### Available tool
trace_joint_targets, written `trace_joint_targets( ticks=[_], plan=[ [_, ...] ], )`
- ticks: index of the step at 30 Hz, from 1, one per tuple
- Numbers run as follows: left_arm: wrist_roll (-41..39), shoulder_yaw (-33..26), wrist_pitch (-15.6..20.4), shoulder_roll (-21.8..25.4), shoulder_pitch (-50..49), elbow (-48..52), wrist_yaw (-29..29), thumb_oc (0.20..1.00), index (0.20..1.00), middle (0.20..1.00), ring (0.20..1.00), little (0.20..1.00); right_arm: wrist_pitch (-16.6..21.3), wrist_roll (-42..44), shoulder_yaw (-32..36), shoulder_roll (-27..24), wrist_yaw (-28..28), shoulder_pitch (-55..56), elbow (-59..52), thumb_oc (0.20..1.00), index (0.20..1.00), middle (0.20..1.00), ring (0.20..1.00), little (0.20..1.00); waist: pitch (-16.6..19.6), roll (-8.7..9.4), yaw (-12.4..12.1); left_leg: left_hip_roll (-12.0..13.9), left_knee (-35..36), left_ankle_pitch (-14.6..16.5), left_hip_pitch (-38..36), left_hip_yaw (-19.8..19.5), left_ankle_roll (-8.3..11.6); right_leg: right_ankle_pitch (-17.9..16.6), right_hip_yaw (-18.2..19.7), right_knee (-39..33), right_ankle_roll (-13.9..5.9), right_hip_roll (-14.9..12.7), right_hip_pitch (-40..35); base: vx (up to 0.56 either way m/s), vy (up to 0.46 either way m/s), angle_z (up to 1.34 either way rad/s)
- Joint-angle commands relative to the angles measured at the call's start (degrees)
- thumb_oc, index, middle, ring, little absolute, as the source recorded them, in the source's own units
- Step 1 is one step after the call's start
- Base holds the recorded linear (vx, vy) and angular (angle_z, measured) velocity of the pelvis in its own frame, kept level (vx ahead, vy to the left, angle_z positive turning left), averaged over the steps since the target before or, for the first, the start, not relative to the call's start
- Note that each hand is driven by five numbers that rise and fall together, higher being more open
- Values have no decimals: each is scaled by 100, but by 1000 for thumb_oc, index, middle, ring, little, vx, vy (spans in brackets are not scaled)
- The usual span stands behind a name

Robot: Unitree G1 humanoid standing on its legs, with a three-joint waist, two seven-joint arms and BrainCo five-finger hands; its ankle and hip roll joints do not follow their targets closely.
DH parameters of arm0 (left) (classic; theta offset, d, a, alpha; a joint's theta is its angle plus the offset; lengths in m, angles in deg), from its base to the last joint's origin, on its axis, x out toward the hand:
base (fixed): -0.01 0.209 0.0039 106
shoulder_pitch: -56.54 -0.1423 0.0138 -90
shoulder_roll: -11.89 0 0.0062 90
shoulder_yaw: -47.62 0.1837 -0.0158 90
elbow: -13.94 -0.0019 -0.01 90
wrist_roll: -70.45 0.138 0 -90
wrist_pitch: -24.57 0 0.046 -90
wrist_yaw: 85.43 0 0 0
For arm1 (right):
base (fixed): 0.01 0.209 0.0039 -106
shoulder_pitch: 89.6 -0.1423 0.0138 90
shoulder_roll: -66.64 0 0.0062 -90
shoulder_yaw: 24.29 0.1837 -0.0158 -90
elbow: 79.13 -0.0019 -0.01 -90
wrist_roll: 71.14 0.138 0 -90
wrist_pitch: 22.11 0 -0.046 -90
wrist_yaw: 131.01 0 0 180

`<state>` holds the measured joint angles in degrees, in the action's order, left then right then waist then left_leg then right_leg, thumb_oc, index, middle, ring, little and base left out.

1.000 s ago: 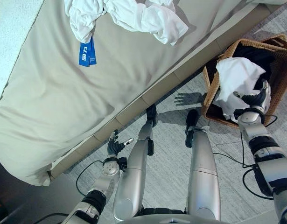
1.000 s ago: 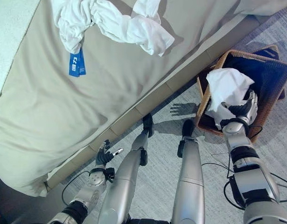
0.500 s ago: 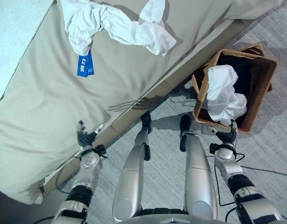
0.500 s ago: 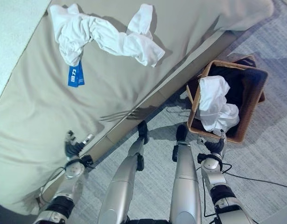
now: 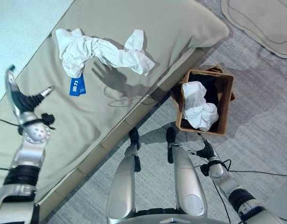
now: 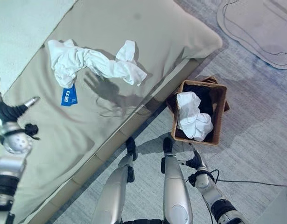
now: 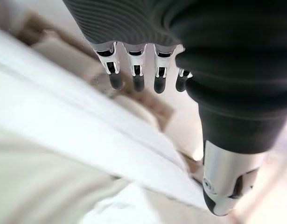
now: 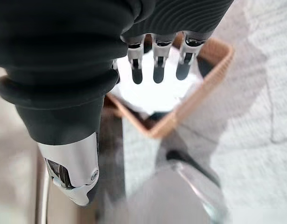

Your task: Pick up clothes into the bucket

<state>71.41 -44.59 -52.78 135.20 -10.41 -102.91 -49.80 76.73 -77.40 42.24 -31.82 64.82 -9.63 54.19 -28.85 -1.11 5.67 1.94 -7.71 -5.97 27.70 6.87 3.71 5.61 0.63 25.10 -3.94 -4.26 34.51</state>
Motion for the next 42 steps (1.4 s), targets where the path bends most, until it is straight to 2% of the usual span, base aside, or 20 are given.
trace_joint_targets(
  ticks=[1, 2, 4, 5, 6, 10, 11, 12, 14, 15, 16, 17, 18, 26, 34, 37, 42],
  plan=[
    [513, 38, -70, 476, 231, -222, -49, 1000, 1000, 1000, 1000, 1000, 229, -173, -212, -70, -246, 197, -161, 1000, 1000, 1000, 1000, 1000, -93, 368, 53, -138, -1429, 1301, -97, 200, -222, -877, 148, -1176, -317, -45, -447, -3, 20, -37],
    [628, 241, -167, 724, 598, -537, -89, 1000, 1000, 1000, 1000, 1000, 294, -166, -324, -163, -415, 308, -397, 1000, 1000, 1000, 1000, 1000, -91, 511, 135, -62, -1630, 1389, 5, 253, -234, -898, 211, -1193, -328, 8, -420, -8, 18, -29],
    [751, 396, -270, 1021, 860, -637, -147, 1000, 1000, 1000, 1000, 1000, 334, -107, -438, -196, -622, 379, -489, 1000, 1000, 1000, 1000, 1000, -93, 620, 185, 11, -1780, 1479, 114, 310, -248, -945, 270, -1267, -350, 70, -375, -11, 24, -21],
    [749, 415, -268, 1026, 882, -647, -146, 1000, 1000, 1000, 1000, 1000, 331, -106, -431, -191, -625, 381, -492, 1000, 1000, 1000, 1000, 1000, -91, 622, 171, 17, -1793, 1485, 124, 314, -248, -947, 274, -1266, -350, 75, -368, 94, 37, -22],
    [898, 585, -344, 1246, 1118, -762, -212, 1000, 1000, 1000, 1000, 1000, 364, -40, -548, -219, -788, 427, -529, 1000, 1000, 1000, 1000, 1000, -68, 666, 194, 128, -1985, 1769, 181, 294, -225, -840, 315, -1323, -399, 172, -397, 99, 28, -26],
    [1102, 1097, -460, 1558, 1807, -1045, -239, 1000, 1000, 1000, 1000, 1000, 381, -35, -676, -183, -876, 446, -505, 1000, 1000, 1000, 1000, 1000, -58, 810, 232, 227, -2225, 1898, 395, 356, -231, -965, 402, -1530, -431, 228, -345, 16, 10, -21],
    [1331, 1536, -553, 1748, 2317, -1228, -245, 1000, 1000, 1000, 1000, 1000, 393, 24, -712, -134, -844, 428, -477, 1000, 1000, 1000, 1000, 1000, -44, 868, 306, 262, -2324, 1962, 507, 385, -244, -1038, 477, -1648, -442, 252, -313, -6, 14, -12],
    [1328, 1613, -551, 1749, 2398, -1258, -241, 1000, 1000, 1000, 1000, 1000, 395, 25, -694, -114, -843, 428, -473, 1000, 1000, 1000, 1000, 1000, -46, 876, 280, 266, -2333, 1965, 518, 385, -245, -1041, 477, -1651, -443, 254, -306, -16, 22, -11],
    [1669, 2249, -636, 1965, 3074, -1395, -238, 1000, 1000, 1000, 1000, 1000, 452, 167, -744, -17, -811, 385, -473, 1000, 1000, 1000, 1000, 1000, -53, 913, 346, 320, -2485, 2038, 694, 451, -279, -1148, 567, -1790, -477, 273, -236, -21, 37, -10],
    [1666, 2318, -635, 1965, 3147, -1419, -236, 1000, 1000, 1000, 1000, 1000, 453, 169, -731, 4, -811, 384, -470, 1000, 1000, 1000, 1000, 1000, -54, 924, 321, 326, -2496, 2043, 706, 453, -280, -1151, 570, -1792, -477, 277, -228, -22, 61, -7],
    [1838, 2710, -663, 2070, 3520, -1432, -279, 1000, 1000, 1000, 1000, 1000, 505, 292, -748, 41, -795, 355, -524, 1000, 1000, 1000, 1000, 1000, -61, 955, 350, 353, -2564, 2091, 790, 532, -313, -1211, 637, -1846, -497, 303, -154, -11, 35, -11],
    [1834, 2765, -662, 2068, 3578, -1450, -279, 1000, 1000, 1000, 1000, 1000, 505, 294, -738, 56, -795, 355, -523, 1000, 1000, 1000, 1000, 1000, -63, 964, 330, 357, -2570, 2095, 797, 536, -314, -1213, 641, -1846, -498, 306, -148, -21, 63, -17],
    [1973, 3083, -687, 2145, 3862, -1534, -342, 1000, 1000, 1000, 1000, 1000, 544, 388, -786, 85, -799, 323, -584, 1000, 1000, 1000, 1000, 1000, -88, 988, 365, 403, -2658, 2144, 876, 621, -353, -1253, 693, -1857, -516, 331, -76, -9, 30, -22],
    [2267, 4046, -671, 2103, 4612, -1725, -628, 1000, 1000, 1000, 1000, 1000, 662, 568, -818, 151, -738, 273, -892, 1000, 1000, 1000, 1000, 1000, -94, 974, 376, 421, -2871, 2258, 1265, 739, -431, -1334, 784, -1837, -577, 381, 346, 1, 31, -20],
    [2328, 4377, -559, 1966, 4704, -1760, -861, 1000, 1000, 1000, 1000, 1000, 743, 653, -775, 101, -683, 286, -1056, 1000, 1000, 1000, 1000, 1000, -94, 1001, 446, 442, -3006, 2299, 1622, 735, -461, -1396, 762, -1800, -599, 409, 710, 0, 0, 0],
    [2288, 4408, -467, 2001, 4653, -1387, -1030, 1000, 1000, 1000, 1000, 1000, 765, 674, -699, 82, -659, 343, -1118, 1000, 1000, 1000, 1000, 1000, -94, 994, 437, 434, -3042, 2309, 1762, 712, -471, -1438, 733, -1820, -613, 407, 812, 0, 0, 0],
    [2186, 4515, -353, 1873, 4571, -1710, -1246, 1000, 1000, 1000, 1000, 1000, 806, 738, -683, -11, -688, 348, -1281, 1000, 1000, 1000, 1000, 1000, -94, 1045, 505, 447, -3117, 2294, 1985, 667, -460, -1492, 692, -1823, -597, 394, 997, -4, -6, 0]
  ],
)
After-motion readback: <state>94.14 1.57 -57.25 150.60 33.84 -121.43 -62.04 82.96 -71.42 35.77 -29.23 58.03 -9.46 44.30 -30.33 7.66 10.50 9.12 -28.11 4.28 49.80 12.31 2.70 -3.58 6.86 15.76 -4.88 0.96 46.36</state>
